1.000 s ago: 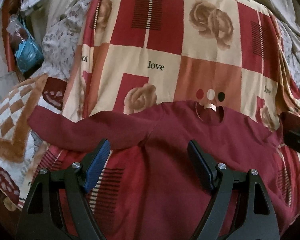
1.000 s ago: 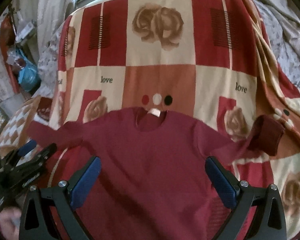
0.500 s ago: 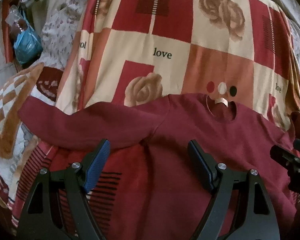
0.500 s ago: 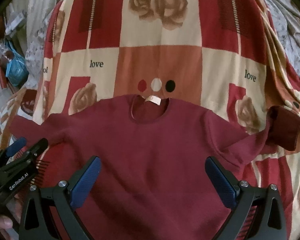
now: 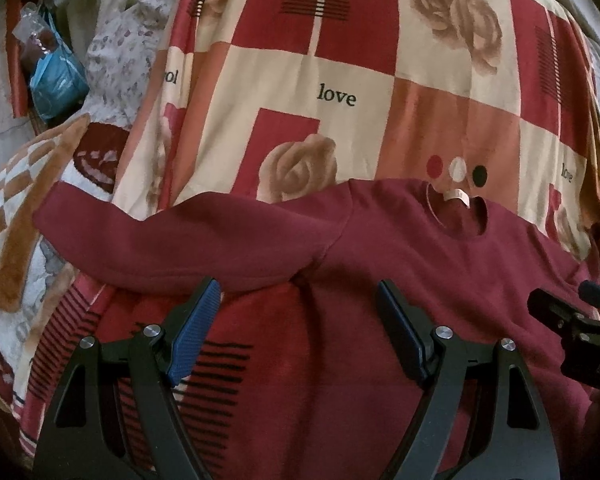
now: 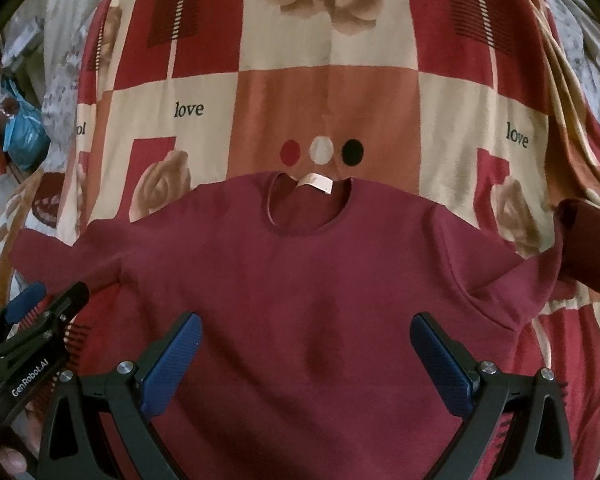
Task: Fold small clothes
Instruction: 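Spread the dark red sweater flat with both grippers, sleeves outstretched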
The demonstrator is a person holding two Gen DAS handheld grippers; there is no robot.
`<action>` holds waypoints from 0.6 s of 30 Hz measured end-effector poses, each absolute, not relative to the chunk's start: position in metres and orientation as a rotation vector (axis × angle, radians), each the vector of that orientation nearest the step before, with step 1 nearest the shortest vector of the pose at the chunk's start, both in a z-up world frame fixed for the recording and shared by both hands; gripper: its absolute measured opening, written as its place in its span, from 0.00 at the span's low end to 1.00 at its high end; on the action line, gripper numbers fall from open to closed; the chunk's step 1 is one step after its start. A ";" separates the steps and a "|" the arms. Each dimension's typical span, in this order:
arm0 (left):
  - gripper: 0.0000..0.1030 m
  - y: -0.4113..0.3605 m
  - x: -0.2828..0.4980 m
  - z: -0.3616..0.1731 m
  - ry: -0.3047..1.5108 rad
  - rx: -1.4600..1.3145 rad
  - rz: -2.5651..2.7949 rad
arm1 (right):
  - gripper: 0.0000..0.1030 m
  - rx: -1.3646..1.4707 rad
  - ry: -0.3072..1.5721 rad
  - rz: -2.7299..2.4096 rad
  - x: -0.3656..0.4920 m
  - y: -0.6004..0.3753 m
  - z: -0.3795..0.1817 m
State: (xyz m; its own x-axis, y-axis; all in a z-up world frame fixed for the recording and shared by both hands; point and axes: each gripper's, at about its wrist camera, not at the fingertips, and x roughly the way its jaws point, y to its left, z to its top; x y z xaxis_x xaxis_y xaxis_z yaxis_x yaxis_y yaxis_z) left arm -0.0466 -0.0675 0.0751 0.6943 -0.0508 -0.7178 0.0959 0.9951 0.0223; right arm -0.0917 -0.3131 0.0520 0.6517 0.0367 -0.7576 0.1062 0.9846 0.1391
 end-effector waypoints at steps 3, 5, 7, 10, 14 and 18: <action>0.78 -0.064 -0.045 0.073 0.803 0.056 -0.071 | 1.00 0.176 0.864 -0.037 -0.090 -0.311 0.051; 0.78 -0.063 -0.044 0.072 0.808 0.051 -0.068 | 1.00 0.173 0.868 -0.037 -0.088 -0.311 0.050; 0.78 -0.062 -0.043 0.071 0.810 0.046 -0.069 | 1.00 0.172 0.870 -0.039 -0.087 -0.309 0.048; 0.78 -0.062 -0.043 0.071 0.809 0.046 -0.069 | 1.00 0.176 0.872 -0.040 -0.086 -0.309 0.047; 0.78 -0.061 -0.042 0.071 0.814 0.041 -0.066 | 1.00 0.173 0.877 -0.040 -0.084 -0.306 0.045; 0.78 -0.053 -0.038 0.069 0.825 0.017 -0.051 | 1.00 0.169 0.882 -0.029 -0.082 -0.303 0.042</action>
State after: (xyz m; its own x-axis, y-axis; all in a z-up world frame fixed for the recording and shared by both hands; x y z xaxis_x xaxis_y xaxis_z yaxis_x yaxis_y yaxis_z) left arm -0.0383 -0.0532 0.0694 0.6772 -0.0392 -0.7347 0.0521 0.9986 -0.0053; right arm -0.0817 -0.3025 0.0424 0.6362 0.0446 -0.7702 0.0944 0.9863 0.1350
